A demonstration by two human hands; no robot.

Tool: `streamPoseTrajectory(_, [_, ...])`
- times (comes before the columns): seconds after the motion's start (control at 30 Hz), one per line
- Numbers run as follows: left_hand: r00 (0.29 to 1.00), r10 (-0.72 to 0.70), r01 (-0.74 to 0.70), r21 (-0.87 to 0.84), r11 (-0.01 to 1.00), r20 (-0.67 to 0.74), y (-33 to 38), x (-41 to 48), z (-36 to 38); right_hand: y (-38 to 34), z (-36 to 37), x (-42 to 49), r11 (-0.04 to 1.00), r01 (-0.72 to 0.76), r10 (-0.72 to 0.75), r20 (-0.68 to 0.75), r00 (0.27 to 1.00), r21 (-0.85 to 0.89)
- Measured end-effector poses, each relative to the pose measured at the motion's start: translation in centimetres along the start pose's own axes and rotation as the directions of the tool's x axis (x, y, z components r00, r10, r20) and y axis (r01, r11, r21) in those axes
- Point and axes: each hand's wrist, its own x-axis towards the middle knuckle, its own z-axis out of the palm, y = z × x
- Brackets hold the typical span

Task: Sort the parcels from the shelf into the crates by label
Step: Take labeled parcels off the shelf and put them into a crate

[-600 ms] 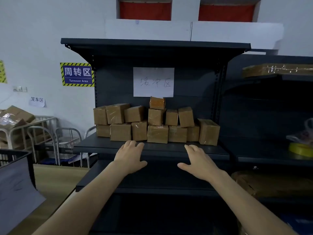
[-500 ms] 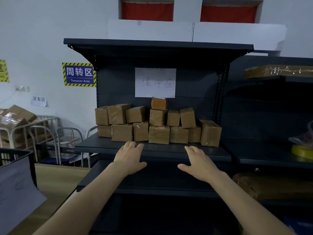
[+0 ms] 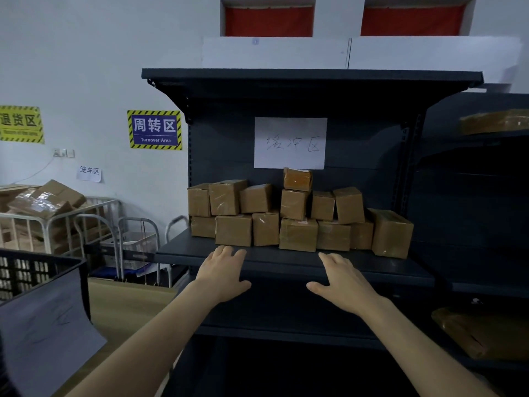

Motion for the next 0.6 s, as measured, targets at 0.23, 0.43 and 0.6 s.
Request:
streamPoseTrajectory(0.23, [1.000,0.011,-0.010,-0.016,1.000,0.020,-3.7,1.5,1.3,-2.6,2.3,2.8,1.000,-0.023,0.023,0.010,1.000,0.022])
streamPoseTrajectory(0.43, [1.000,0.006,-0.006,-0.025,1.000,0.006,-5.9,3.1,2.1,-3.9,3.4,5.3,1.000,-0.012,0.012,0.016,1.000,0.024])
streamPoseTrajectory(0.6, [1.000,-0.011,0.011,-0.045,0.999,-0.007,-7.4,4.8,3.2,-4.2,4.3,7.9,1.000,0.015,-0.016,0.033,0.999,0.027])
